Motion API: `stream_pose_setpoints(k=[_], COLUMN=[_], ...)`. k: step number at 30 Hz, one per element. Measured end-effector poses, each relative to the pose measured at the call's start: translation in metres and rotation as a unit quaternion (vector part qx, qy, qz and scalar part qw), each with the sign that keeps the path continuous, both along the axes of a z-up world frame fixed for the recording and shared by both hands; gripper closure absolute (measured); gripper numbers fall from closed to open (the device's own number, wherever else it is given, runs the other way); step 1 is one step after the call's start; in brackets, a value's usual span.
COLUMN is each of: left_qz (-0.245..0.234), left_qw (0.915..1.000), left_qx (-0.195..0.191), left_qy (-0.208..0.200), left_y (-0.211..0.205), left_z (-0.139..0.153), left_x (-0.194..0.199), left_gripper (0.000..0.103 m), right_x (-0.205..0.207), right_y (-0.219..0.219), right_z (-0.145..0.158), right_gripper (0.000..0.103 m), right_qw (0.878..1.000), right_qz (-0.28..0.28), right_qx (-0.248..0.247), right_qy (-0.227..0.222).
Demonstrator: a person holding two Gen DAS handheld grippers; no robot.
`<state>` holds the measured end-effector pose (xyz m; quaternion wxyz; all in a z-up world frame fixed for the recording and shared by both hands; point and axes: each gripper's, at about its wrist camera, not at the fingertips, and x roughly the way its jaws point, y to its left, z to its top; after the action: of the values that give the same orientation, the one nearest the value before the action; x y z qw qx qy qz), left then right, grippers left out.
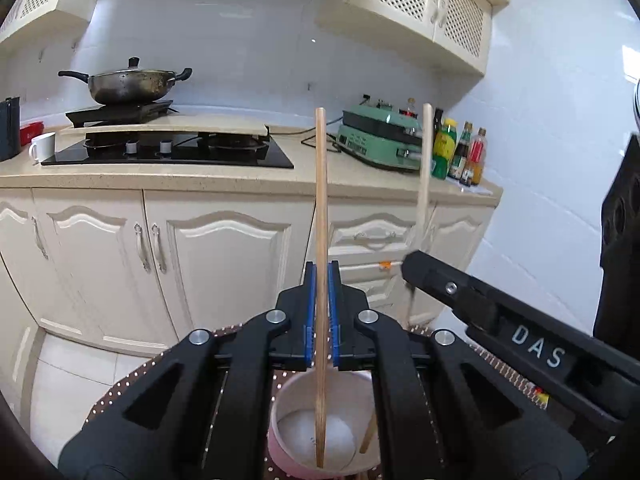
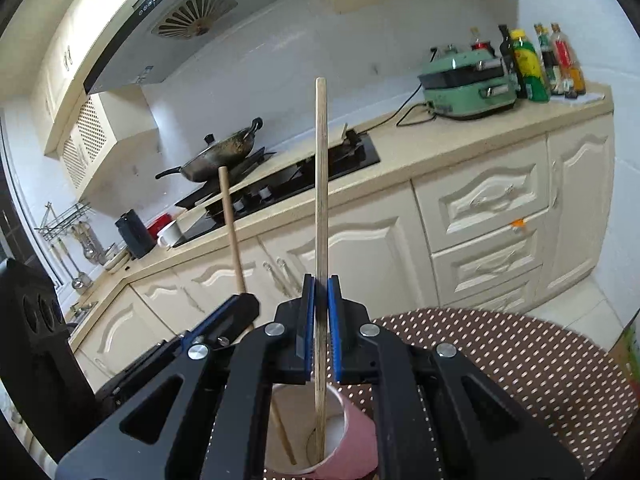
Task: Organize utensils
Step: 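Lower both chopsticks into the pink cup and open both tools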
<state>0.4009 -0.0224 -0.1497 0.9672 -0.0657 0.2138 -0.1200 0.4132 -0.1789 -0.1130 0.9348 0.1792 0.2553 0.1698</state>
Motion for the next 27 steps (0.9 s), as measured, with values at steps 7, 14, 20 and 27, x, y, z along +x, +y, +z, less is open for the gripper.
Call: stream_pose_setpoints(k=[7, 14, 20, 27], left_qz=[0.007, 0.021, 0.013, 0.014], left_qw=[0.9998, 0.9993, 0.9994, 0.9988], left_qx=[0.007, 0.012, 0.022, 0.027], left_qy=[0.016, 0.028, 0.025, 0.037], left_y=[0.001, 0.012, 0.012, 0.013], left_z=[-0.021, -0.036, -0.040, -0.040], left_x=[-0.008, -0.012, -0.016, -0.020], left_gripper=[0.097, 0.096, 0.095, 0.094], right_x=[-0.001, -0.006, -0.010, -0.018], right_y=[0.007, 0.011, 0.013, 0.011], right_z=[-0.018, -0.032, -0.039, -0.032], right_gripper=[0.098, 0.098, 0.094, 0.066], right_qw=[1.000, 0.999, 0.998, 0.999], right_qz=[0.019, 0.034, 0.032, 0.026], right_qx=[-0.012, -0.004, -0.003, -0.016], right_qy=[0.011, 0.033, 0.047, 0.040])
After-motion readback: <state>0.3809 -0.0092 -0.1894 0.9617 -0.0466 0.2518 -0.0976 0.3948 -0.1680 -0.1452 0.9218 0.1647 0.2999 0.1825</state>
